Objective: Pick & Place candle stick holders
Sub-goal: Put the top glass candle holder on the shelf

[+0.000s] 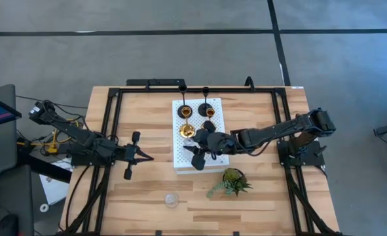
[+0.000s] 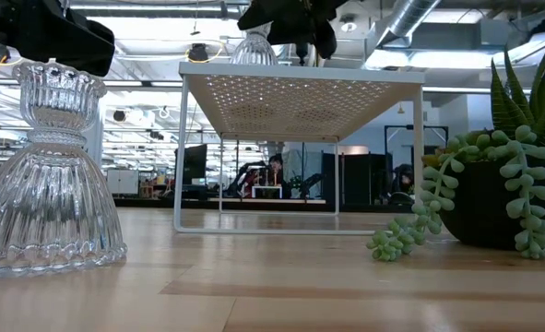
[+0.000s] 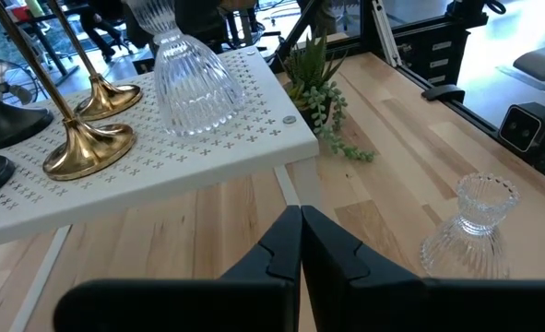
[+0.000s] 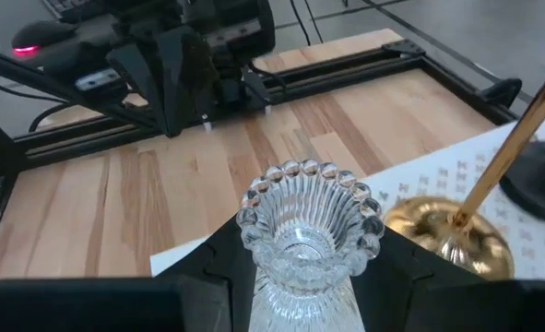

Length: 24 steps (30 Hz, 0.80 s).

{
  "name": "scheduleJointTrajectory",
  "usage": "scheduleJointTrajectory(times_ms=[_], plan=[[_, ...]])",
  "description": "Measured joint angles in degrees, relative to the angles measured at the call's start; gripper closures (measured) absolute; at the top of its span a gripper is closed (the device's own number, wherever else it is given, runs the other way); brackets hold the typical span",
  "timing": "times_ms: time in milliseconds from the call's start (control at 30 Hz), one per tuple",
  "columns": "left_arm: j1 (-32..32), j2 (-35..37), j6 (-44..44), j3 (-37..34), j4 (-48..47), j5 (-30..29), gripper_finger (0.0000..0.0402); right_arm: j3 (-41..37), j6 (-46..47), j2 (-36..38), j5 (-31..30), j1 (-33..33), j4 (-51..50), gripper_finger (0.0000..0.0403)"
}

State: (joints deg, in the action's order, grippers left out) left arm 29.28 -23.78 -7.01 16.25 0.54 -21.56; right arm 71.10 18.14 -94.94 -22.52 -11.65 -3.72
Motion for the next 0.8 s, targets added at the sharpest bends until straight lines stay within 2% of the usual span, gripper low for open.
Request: scheduleJointTrajectory(times_ms=[433, 800], plan=[[0.0, 0.01, 0.0, 0.0, 0.0, 0.0, 0.0392, -0.12, 0.34, -0.04, 0.48, 0.17, -0.37, 0.0266], [0.0, 0.01, 0.0, 0.0, 0.0, 0.0, 0.0392, -0.12, -0.18, -0.04, 1.95, 0.21, -0.08, 0.0238]])
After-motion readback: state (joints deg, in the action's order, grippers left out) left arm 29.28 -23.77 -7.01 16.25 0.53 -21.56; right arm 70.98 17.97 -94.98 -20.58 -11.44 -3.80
